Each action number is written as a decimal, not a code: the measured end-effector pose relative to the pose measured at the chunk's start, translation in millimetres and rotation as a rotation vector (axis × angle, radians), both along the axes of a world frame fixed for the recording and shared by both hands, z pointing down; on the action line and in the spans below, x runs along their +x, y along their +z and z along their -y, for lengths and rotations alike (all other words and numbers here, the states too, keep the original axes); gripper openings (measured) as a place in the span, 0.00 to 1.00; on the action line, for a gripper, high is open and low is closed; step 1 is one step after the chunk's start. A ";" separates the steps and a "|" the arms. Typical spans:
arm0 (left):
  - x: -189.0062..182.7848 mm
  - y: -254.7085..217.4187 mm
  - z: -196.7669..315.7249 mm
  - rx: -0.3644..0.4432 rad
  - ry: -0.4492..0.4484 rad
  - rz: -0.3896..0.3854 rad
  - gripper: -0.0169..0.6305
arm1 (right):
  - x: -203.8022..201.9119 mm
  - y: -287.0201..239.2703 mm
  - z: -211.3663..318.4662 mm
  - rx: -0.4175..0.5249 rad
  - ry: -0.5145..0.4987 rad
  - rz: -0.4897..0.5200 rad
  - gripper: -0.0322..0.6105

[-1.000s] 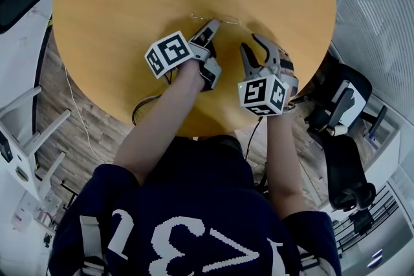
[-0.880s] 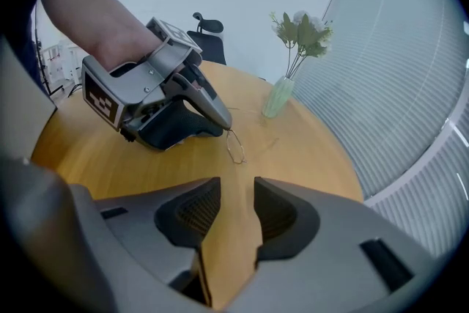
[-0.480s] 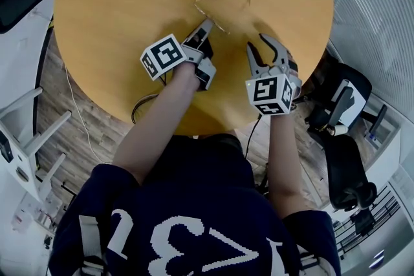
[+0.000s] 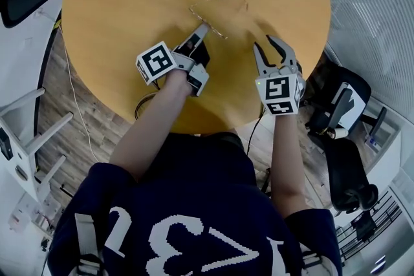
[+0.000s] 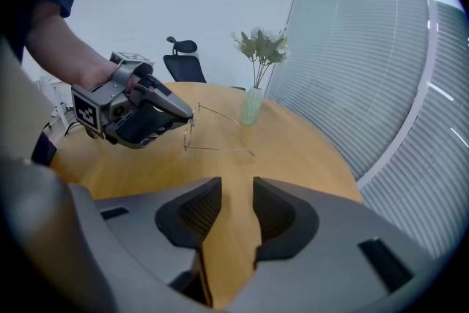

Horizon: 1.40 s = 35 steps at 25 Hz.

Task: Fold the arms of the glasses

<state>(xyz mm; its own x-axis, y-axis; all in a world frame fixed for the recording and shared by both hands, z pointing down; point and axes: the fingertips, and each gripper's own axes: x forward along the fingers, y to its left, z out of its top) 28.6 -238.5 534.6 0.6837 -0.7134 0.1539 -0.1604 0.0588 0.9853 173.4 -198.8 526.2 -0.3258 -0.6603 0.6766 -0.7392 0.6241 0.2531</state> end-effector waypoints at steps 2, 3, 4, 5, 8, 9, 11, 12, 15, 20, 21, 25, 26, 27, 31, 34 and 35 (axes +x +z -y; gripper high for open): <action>-3.8 -12.9 -7.0 0.020 0.013 -0.039 0.06 | -0.1 -7.6 -2.5 0.006 0.009 0.023 0.28; -6.3 -19.2 -10.7 0.030 0.018 -0.054 0.06 | 0.0 -12.4 -3.4 0.011 0.014 0.038 0.28; -9.0 -24.9 -13.9 0.039 0.024 -0.064 0.06 | 0.5 -17.7 -3.8 0.016 0.021 0.058 0.27; -12.0 -30.3 -17.0 0.046 0.033 -0.070 0.06 | 1.1 -23.7 -3.6 0.022 0.033 0.089 0.26; -22.4 -49.4 -27.1 0.069 0.076 -0.102 0.06 | 1.0 -45.2 -3.2 0.026 0.086 0.261 0.24; -25.3 -57.5 -30.7 0.082 0.095 -0.114 0.06 | 0.2 -52.6 -3.8 0.020 0.102 0.341 0.24; -27.9 -74.7 -38.4 0.118 0.140 -0.128 0.06 | -4.4 -66.0 -6.8 -0.017 0.119 0.517 0.24; -28.2 -83.2 -43.1 0.138 0.164 -0.130 0.06 | -8.4 -71.8 -8.9 -0.049 0.121 0.604 0.24; -31.2 -103.9 -57.3 0.178 0.211 -0.131 0.06 | -24.8 -91.2 -13.5 -0.144 0.115 0.842 0.24; -33.7 -121.0 -75.9 0.199 0.235 -0.156 0.06 | -47.9 -113.3 -20.8 -0.251 0.098 1.004 0.24; -32.1 -122.2 -78.2 0.197 0.238 -0.161 0.06 | -47.8 -113.4 -22.1 -0.260 0.102 0.996 0.24; -28.7 -129.6 -84.3 0.202 0.271 -0.158 0.06 | -49.8 -116.0 -25.5 -0.282 0.100 1.001 0.17; -29.0 -132.2 -85.6 0.207 0.277 -0.158 0.06 | -51.8 -117.4 -26.0 -0.283 0.095 1.007 0.15; -29.5 -134.7 -87.0 0.210 0.280 -0.160 0.06 | -53.8 -118.6 -26.8 -0.283 0.089 1.008 0.13; -27.9 -142.2 -95.6 0.221 0.302 -0.174 0.06 | -67.5 -120.7 -33.3 -0.304 0.042 1.016 0.13; -22.6 -146.5 -102.5 0.222 0.338 -0.189 0.06 | -89.0 -123.6 -41.3 -0.338 -0.019 1.041 0.13; -20.7 -147.3 -104.4 0.223 0.352 -0.192 0.06 | -97.3 -125.4 -44.2 -0.349 -0.042 1.053 0.13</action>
<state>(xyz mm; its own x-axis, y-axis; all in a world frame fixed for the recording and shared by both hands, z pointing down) 7.8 -134.1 387.3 0.8913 -0.4343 -0.1303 0.0541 -0.1836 0.9815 76.2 -154.5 400.8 -0.8650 -0.4622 0.1955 -0.4582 0.5684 -0.6833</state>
